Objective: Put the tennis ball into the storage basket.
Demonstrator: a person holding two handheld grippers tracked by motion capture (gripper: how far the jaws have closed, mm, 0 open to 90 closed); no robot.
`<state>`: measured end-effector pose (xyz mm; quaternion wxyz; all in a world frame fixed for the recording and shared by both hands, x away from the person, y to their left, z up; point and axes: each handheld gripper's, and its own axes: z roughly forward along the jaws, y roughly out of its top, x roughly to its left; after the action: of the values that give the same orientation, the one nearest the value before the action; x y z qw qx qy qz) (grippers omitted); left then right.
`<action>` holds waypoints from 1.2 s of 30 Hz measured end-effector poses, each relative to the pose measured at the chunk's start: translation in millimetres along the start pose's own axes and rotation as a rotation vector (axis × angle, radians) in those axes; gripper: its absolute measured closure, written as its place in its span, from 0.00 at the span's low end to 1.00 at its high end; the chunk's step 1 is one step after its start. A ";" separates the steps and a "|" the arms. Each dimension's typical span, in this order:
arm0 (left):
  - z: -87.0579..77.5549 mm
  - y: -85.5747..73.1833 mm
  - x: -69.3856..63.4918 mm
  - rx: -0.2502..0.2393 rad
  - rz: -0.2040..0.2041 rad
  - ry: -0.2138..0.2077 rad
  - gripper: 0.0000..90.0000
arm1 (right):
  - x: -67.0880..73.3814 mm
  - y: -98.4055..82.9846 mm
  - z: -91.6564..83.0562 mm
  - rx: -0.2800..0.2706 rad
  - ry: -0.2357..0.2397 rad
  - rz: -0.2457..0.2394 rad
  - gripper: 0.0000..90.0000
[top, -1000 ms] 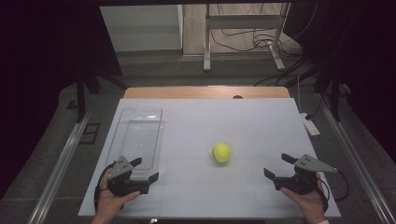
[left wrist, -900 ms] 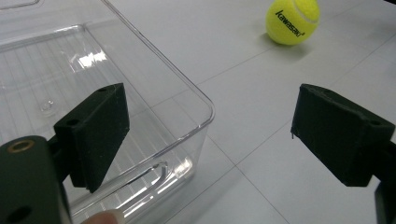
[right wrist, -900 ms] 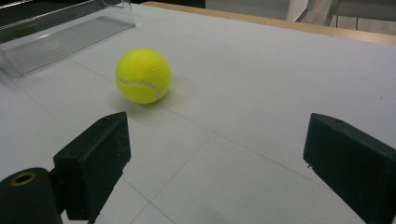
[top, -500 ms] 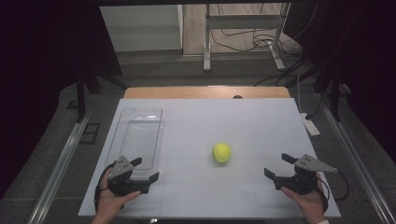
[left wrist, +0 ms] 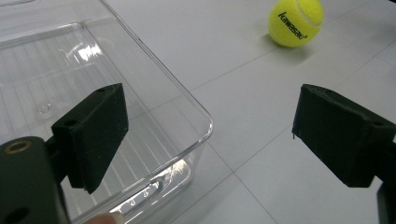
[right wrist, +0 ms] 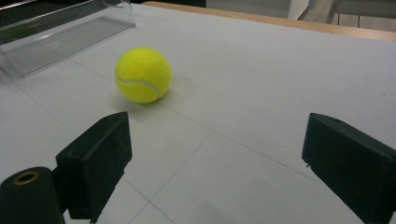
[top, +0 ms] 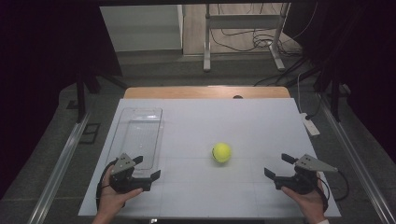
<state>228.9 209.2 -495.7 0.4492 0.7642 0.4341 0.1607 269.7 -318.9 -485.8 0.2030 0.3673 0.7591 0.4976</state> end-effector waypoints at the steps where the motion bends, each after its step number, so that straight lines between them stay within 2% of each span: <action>1: -0.2 0.5 0.2 0.001 -0.001 0.001 0.13 | -0.1 -0.3 0.3 0.003 0.002 -0.001 0.10; 5: -1.5 4.2 0.7 0.000 -0.005 -0.003 0.13 | 0.3 -0.7 0.9 0.008 0.003 -0.002 0.10; 19: -0.5 20.1 -5.5 0.002 0.022 -0.023 0.11 | -0.2 -1.4 1.4 0.013 0.004 0.000 0.10; 36: 14.0 43.2 -14.8 0.031 0.058 -0.080 0.11 | -0.2 -2.0 2.5 0.016 0.007 -0.001 0.10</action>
<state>251.8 180.1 -465.5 0.4495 0.7891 0.3959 0.1360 270.8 -318.0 -488.6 0.1978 0.3667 0.7641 0.4924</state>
